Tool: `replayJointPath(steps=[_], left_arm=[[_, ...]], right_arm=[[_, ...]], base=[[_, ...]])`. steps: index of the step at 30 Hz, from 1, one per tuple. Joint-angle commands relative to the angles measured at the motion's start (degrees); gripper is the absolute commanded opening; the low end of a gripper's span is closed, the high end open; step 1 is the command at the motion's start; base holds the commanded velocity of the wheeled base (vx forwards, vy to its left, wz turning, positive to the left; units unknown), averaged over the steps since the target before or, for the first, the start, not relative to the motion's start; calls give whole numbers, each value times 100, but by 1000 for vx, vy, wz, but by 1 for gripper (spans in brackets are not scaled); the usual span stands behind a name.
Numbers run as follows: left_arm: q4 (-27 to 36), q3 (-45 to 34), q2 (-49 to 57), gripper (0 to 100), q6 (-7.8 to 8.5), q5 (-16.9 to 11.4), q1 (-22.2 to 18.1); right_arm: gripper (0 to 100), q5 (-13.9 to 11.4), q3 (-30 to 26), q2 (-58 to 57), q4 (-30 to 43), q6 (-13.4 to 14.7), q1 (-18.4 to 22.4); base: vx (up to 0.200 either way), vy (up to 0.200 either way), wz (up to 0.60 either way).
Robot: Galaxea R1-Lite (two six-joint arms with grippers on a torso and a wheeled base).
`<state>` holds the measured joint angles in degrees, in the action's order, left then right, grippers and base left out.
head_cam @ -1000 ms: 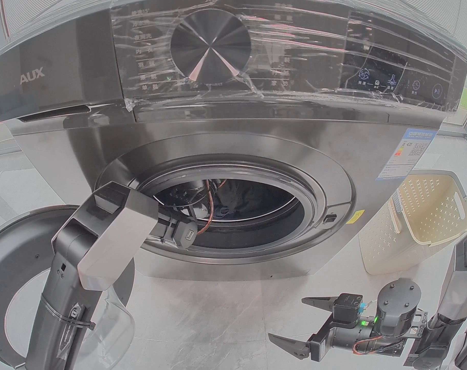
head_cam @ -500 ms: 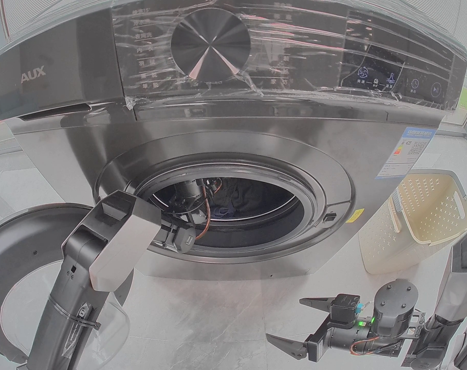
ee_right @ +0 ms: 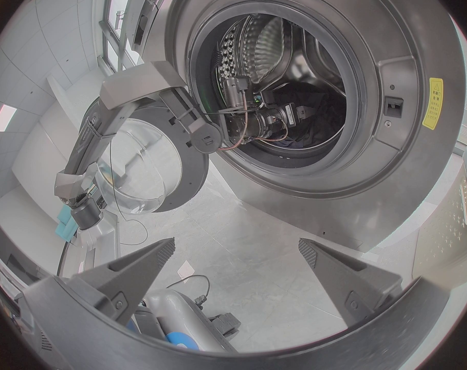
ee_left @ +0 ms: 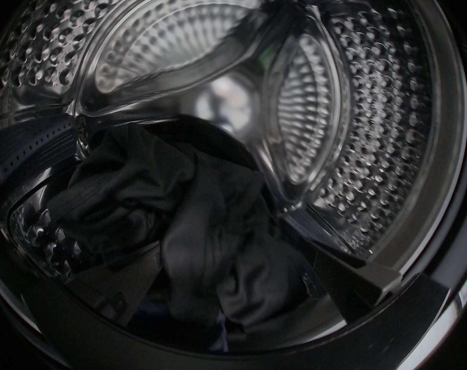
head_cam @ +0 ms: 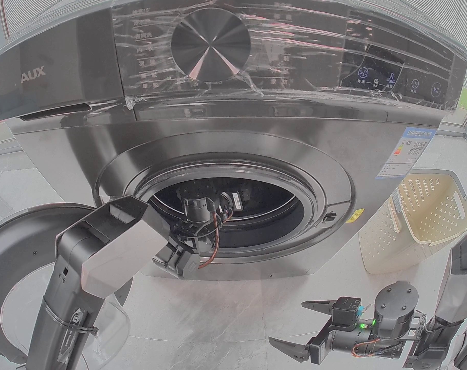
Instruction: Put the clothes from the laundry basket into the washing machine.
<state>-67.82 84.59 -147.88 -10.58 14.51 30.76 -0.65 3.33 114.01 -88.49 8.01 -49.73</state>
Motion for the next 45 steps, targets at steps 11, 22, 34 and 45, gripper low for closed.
replayJointPath(steps=[11, 22, 34, 45], left_arm=[[-944, -2676, 1236, 100, 434, -343, 809], [-1726, -4785, 2589, 100, 540, -247, 1231], [-2148, -7114, 4813, 100, 232, -247, 1547], [-2113, -8354, 6281, 100, 355, -97, 1046]], right_arm=[[100, -6, -271, -63, 7, -1, 7], [100, 12, -333, -616, 7, -10, 103], [100, 214, -333, -2295, 122, -1, 622], [100, 486, -333, -4923, 2908, -115, 1888]], base=[[0, 0, 0], [0, 0, 0], [0, 0, 0], [0, 0, 0]])
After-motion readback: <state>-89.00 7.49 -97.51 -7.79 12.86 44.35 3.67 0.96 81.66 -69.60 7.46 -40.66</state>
